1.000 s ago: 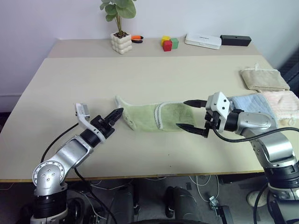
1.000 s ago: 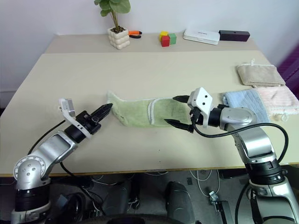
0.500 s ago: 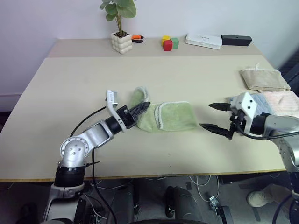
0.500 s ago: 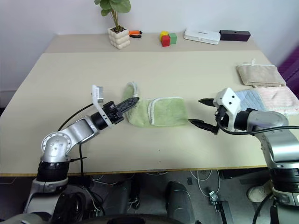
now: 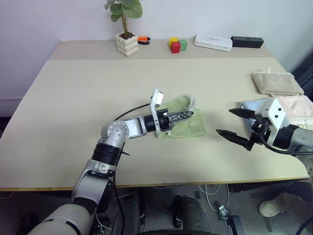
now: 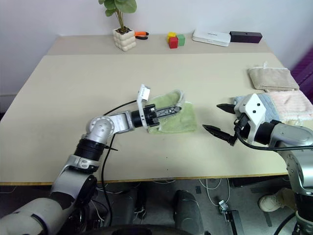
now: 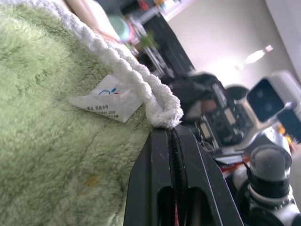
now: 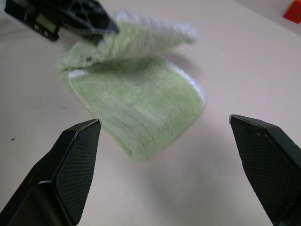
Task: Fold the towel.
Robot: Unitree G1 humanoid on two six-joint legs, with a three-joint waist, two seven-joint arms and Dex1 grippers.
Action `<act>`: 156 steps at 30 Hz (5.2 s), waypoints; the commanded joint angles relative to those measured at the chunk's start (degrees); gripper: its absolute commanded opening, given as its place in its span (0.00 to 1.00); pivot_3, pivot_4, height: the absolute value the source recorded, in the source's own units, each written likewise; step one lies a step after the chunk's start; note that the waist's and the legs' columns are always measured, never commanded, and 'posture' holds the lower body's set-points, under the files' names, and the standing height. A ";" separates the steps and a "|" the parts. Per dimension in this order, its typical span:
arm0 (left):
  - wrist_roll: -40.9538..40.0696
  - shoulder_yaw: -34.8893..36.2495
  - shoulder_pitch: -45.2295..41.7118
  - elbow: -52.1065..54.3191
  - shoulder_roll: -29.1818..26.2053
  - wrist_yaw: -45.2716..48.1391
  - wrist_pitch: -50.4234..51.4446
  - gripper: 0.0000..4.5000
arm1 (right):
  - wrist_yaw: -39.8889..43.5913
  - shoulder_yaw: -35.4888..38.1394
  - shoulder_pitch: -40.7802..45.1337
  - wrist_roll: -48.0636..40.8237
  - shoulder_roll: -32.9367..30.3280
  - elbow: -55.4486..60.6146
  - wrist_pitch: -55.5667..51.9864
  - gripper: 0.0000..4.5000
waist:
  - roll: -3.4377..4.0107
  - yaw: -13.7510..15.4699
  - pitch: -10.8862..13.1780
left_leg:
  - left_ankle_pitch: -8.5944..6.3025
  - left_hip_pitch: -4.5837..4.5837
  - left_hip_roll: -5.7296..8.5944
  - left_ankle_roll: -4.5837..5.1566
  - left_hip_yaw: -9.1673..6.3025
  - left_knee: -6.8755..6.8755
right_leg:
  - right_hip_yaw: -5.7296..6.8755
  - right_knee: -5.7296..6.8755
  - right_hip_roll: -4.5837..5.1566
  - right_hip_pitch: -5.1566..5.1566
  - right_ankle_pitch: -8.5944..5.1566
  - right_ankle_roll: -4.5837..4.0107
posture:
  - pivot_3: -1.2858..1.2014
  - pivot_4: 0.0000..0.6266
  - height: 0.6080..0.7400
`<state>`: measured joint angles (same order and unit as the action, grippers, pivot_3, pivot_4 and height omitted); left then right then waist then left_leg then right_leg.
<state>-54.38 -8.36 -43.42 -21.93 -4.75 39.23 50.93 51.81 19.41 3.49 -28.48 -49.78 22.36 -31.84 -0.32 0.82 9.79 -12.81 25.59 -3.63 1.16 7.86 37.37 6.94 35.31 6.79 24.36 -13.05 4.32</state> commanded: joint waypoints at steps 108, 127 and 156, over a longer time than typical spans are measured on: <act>2.87 20.23 11.28 12.39 -5.73 -11.64 24.08 0.99 | 0.71 -4.83 6.83 -4.13 5.25 -0.26 7.88 1.00 | -0.04 0.09 0.13 | -0.08 0.36 -0.02 0.14 -0.19 0.71 | -0.02 0.74 0.02 0.18 0.02 0.37 | 0.52 0.24 1.00; 5.73 26.88 -1.05 -12.23 7.61 -19.86 22.12 0.47 | 1.50 -2.23 5.59 -3.44 2.59 -1.34 8.15 1.00 | -0.09 1.50 0.12 | -0.11 0.33 0.04 0.19 -0.25 0.82 | -0.01 0.68 0.07 0.06 -0.05 0.24 | 0.52 0.24 1.00; 11.54 41.15 4.46 -4.83 -9.02 -20.92 -13.04 0.01 | 5.64 -4.08 3.11 -1.69 0.59 -3.63 11.50 1.00 | -0.19 -1.09 0.17 | -0.14 0.15 -0.06 0.19 -0.17 0.59 | -0.05 0.69 0.01 0.09 0.07 0.37 | 0.52 0.24 1.00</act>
<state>-41.69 30.24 -39.69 -30.11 -12.62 19.53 40.68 57.18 15.32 5.21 -30.10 -49.57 19.21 -21.70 -0.51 -0.27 9.96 -12.96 25.77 -3.68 1.35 7.69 37.98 6.89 35.99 6.81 24.45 -12.98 4.70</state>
